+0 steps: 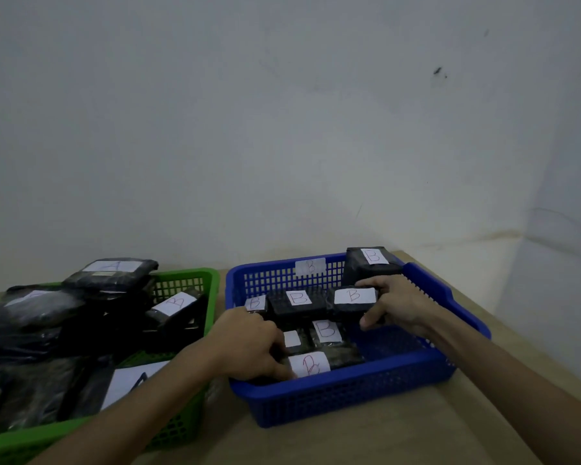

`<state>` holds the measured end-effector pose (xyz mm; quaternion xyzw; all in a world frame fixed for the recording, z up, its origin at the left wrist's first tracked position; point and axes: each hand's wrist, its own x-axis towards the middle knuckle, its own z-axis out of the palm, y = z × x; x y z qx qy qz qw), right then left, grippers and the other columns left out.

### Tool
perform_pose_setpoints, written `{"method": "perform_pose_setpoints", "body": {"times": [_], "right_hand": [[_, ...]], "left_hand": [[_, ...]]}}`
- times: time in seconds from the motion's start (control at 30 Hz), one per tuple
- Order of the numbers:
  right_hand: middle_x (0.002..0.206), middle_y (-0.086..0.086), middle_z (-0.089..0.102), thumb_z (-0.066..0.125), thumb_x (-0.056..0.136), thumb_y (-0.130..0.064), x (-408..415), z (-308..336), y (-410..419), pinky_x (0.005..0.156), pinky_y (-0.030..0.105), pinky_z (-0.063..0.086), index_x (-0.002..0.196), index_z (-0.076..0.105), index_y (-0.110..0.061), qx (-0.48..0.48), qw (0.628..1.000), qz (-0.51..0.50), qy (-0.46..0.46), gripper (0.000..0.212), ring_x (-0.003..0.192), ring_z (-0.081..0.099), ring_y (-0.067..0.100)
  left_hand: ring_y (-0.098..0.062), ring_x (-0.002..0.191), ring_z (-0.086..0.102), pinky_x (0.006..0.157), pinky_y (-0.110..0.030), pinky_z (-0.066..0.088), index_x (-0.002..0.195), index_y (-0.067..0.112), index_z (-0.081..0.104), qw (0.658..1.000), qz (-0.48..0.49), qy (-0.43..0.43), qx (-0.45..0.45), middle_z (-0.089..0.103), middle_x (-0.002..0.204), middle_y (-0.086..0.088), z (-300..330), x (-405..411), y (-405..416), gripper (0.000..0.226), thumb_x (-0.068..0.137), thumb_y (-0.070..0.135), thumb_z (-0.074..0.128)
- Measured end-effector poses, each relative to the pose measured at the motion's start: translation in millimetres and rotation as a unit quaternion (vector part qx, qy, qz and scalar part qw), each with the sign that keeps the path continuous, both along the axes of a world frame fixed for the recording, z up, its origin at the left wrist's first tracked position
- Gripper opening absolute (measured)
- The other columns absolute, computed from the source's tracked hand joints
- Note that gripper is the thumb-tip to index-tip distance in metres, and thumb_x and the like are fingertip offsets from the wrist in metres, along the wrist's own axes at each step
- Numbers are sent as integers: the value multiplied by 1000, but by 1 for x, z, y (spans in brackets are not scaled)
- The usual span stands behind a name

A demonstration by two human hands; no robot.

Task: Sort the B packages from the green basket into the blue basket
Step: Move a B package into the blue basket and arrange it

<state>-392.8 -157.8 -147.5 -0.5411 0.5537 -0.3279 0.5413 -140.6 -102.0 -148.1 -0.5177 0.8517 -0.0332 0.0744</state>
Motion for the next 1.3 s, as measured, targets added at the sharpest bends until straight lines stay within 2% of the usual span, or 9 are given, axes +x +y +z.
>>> {"method": "perform_pose_setpoints", "body": {"times": [0.2,0.4,0.53,0.63,0.8,0.97,1.07,1.2,1.3], "right_hand": [[110,11,59,58,57,32,0,0,-1,71,40,58,117,58,-10,-13,999,28,24,73,107,53,31],[114,16,52,42,59,32,-6,0,-5,51,36,55,112,60,-7,-13,1000,-24,-5,68,104,50,39],[98,13,52,39,58,30,-27,-2,-4,44,29,50,109,61,-6,-3,995,-36,94,66,86,52,35],[87,12,53,40,59,30,-36,-3,-1,40,27,48,110,61,-3,24,994,-32,105,64,74,51,30],[118,21,50,47,64,32,-26,1,-1,52,36,57,111,58,-1,52,998,-7,-19,59,103,52,43],[121,19,55,57,66,29,-12,1,-1,72,45,60,114,58,-2,46,995,51,-71,57,112,54,39],[121,20,58,56,66,29,11,0,-3,79,45,57,112,60,-5,28,994,79,-65,57,111,56,35],[116,19,60,59,68,25,51,-4,-5,82,41,57,119,54,-4,0,991,130,-15,59,107,60,32],[114,14,58,67,68,17,73,-9,-3,79,38,57,113,53,-11,-11,988,151,36,55,104,60,31]], "left_hand": [[-11,91,56,75,-31,49,110,40,62,1000,-21,-10,-4,64,97,9,-1,-4,-2,48,74,69,50],[-8,88,58,69,-25,43,113,43,59,998,-43,5,-37,65,97,13,-6,-3,-2,48,74,68,50],[-3,87,56,73,-23,42,114,46,57,997,-42,42,-49,65,98,16,-6,-3,-1,50,71,70,50],[2,80,53,63,-18,37,115,51,54,994,-61,68,-55,66,99,19,-4,-3,3,50,70,73,47],[3,79,59,67,-17,47,101,53,61,992,-48,106,-40,68,94,23,-1,-2,8,49,68,79,36],[1,82,56,75,-22,50,107,32,64,963,6,255,-84,67,100,14,-3,-6,8,23,90,33,48],[-10,82,56,77,-24,47,111,15,63,916,57,369,-147,64,94,0,-1,-5,5,32,88,2,45],[-20,80,60,79,-37,51,104,4,62,876,99,440,-171,65,91,-10,2,-4,5,31,86,-7,39],[-19,77,60,76,-33,50,101,5,61,860,111,463,-183,65,85,-7,1,-2,5,28,87,-6,39]]}}
